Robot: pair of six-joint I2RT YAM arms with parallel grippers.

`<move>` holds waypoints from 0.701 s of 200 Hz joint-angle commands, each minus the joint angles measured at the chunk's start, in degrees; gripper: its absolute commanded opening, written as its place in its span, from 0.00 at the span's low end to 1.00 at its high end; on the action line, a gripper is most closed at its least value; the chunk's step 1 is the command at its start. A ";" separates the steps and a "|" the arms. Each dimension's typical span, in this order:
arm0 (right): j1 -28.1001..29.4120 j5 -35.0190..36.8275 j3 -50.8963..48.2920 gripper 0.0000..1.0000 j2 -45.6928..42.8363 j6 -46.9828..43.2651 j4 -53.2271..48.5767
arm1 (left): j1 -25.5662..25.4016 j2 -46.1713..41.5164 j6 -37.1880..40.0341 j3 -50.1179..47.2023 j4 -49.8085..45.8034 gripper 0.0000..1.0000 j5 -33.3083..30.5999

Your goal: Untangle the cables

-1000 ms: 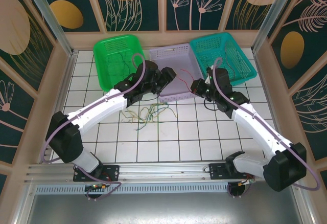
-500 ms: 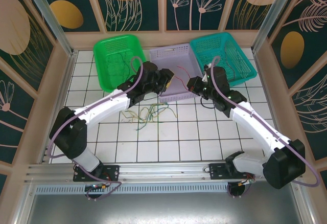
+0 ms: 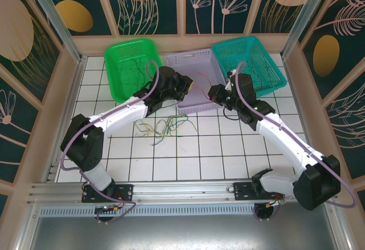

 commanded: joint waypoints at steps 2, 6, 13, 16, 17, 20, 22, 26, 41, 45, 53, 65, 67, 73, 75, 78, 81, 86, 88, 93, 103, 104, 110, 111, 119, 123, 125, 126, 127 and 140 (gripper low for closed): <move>0.12 0.89 1.12 0.00 -0.23 1.55 5.76 | -0.02 -0.73 -3.10 -1.13 3.20 0.00 1.84; -0.07 1.21 0.81 0.00 -0.38 1.76 6.99 | -0.06 -1.02 -4.12 -1.90 3.69 0.00 2.04; -0.75 1.36 0.21 0.00 -0.52 2.37 9.89 | -0.03 -1.55 -6.10 -3.34 5.22 0.00 2.40; -1.16 1.37 -0.08 0.00 -0.45 2.67 11.24 | -0.11 -1.96 -6.98 -4.13 5.97 0.00 2.49; -1.26 1.37 -0.14 0.00 -0.44 2.76 11.72 | -0.10 -2.10 -7.31 -4.40 6.18 0.00 2.50; -1.63 1.43 -0.32 0.00 -0.32 3.02 13.14 | -0.12 -2.41 -8.26 -5.07 6.50 0.00 2.51; -1.84 1.62 -0.41 0.00 -0.23 3.20 14.03 | -0.22 -2.66 -8.78 -5.51 6.76 0.00 2.51; -2.20 2.12 -0.44 0.00 0.01 3.64 15.72 | -0.18 -3.16 -9.97 -6.31 7.46 0.00 2.45; -3.46 3.85 -0.96 0.00 1.15 5.93 23.32 | -0.56 -5.09 -14.67 -9.70 9.52 0.00 1.52; -3.68 4.56 -1.29 0.00 1.47 6.49 25.78 | -0.62 -5.57 -16.03 -10.66 10.10 0.00 1.21; -3.59 7.34 -2.62 0.00 1.75 7.82 31.76 | -1.00 -6.50 -19.26 -12.66 12.05 0.00 0.39; -3.40 10.77 -4.84 0.00 2.61 9.72 41.08 | -1.63 -7.71 -24.66 -15.09 15.34 0.00 -1.28; -3.29 11.47 -5.05 0.00 2.92 9.90 42.51 | -1.74 -7.87 -25.56 -16.41 16.02 0.00 -1.62; -3.01 13.12 -5.51 0.00 3.78 10.31 46.50 | -2.20 -8.24 -28.78 -18.27 18.20 0.00 -2.71; -2.96 13.49 -5.61 0.00 4.15 10.27 47.47 | -2.39 -8.36 -29.22 -18.61 19.02 0.00 -3.15; -2.68 13.98 -5.69 0.00 4.82 10.09 49.64 | -2.69 -8.46 -31.59 -19.50 20.29 0.00 -3.79; -2.41 14.42 -5.53 0.00 5.27 9.95 51.06 | -2.94 -8.56 -33.34 -20.24 21.38 0.00 -4.38; -2.07 14.85 -4.98 0.00 6.40 9.68 52.82 | -3.38 -8.62 -35.98 -21.51 23.50 0.00 -5.64; -1.95 15.00 -4.69 0.00 6.90 9.70 53.29 | -3.52 -8.69 -36.96 -21.97 24.72 0.00 -6.25; -1.53 15.07 -4.02 0.00 7.95 9.34 54.41 | -3.81 -8.70 -39.11 -22.89 26.87 0.00 -7.49; -0.71 15.59 -2.79 0.00 9.61 8.91 55.98 | -4.28 -8.85 -42.41 -24.07 29.07 0.00 -9.06; -0.64 15.73 -2.73 0.00 9.73 8.86 56.10 | -4.33 -8.89 -42.55 -24.17 29.21 0.00 -9.20; -0.06 16.82 -2.43 0.00 10.30 8.95 56.81 | -4.60 -8.98 -44.20 -24.61 30.22 0.00 -10.23; -0.01 16.96 -2.50 0.00 10.38 8.98 56.95 | -4.67 -8.99 -44.37 -24.75 30.40 0.00 -10.45; 0.55 18.72 -2.85 0.00 10.93 9.75 58.65 | -5.06 -9.18 -46.53 -25.33 31.87 0.00 -11.92; 0.73 19.53 -3.26 0.00 11.16 10.28 59.70 | -5.17 -9.18 -47.33 -25.49 32.34 0.00 -12.24; 0.86 20.01 -3.47 0.00 11.34 10.42 60.39 | -5.22 -9.18 -47.68 -25.54 32.55 0.00 -12.38; 0.89 20.31 -3.59 0.00 11.38 10.59 60.64 | -5.25 -9.14 -47.83 -25.52 32.62 0.00 -12.36; 0.96 20.60 -3.65 0.00 11.45 10.71 60.94 | -5.30 -9.12 -48.03 -25.55 32.69 0.00 -12.35; 1.62 24.63 -5.25 0.00 12.20 12.80 64.69 | -5.44 -9.01 -49.25 -25.16 33.01 0.00 -12.21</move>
